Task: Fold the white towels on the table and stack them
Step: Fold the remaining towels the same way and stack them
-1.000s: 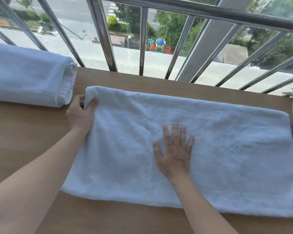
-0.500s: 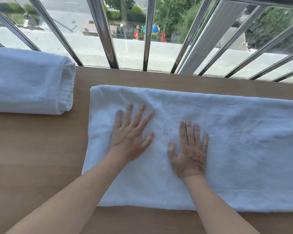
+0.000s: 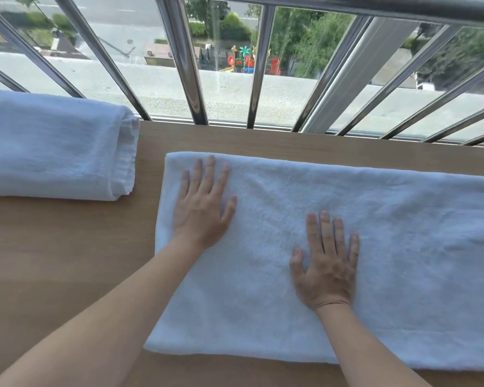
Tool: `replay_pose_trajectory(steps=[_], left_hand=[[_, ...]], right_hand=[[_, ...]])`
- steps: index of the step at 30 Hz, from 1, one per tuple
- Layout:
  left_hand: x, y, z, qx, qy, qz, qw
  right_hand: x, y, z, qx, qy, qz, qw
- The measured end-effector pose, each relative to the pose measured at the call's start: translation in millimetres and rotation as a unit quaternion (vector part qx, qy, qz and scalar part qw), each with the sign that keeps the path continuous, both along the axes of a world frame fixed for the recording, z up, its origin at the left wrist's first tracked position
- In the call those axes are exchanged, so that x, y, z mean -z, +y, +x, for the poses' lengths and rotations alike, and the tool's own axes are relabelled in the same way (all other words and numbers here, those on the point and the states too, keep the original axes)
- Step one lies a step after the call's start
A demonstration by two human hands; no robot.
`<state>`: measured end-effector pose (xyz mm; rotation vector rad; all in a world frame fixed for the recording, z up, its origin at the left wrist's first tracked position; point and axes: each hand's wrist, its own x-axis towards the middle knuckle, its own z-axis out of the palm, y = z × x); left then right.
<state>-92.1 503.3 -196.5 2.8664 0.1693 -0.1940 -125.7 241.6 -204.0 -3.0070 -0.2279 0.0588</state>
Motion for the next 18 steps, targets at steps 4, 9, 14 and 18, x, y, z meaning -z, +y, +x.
replay_pose_trajectory(steps=[4,9,14,18], left_hand=[[9.4,-66.6,-93.4,0.034,-0.003,-0.01,0.999],[10.3,-57.4,-123.8,0.016,-0.001,0.014,1.0],[7.1,-33.8,-129.3,-0.025,0.012,0.025,0.999],[5.2,-19.3,-138.4,-0.069,0.043,0.058,0.995]], right_hand=[[3.1,-2.0,1.5,0.0,-0.011,-0.004,1.0],[2.0,0.1,0.4,0.004,-0.015,0.021,1.0],[-4.5,3.4,-0.9,0.01,-0.003,0.029,1.0],[-1.2,1.7,-0.4,0.011,-0.017,0.033,0.999]])
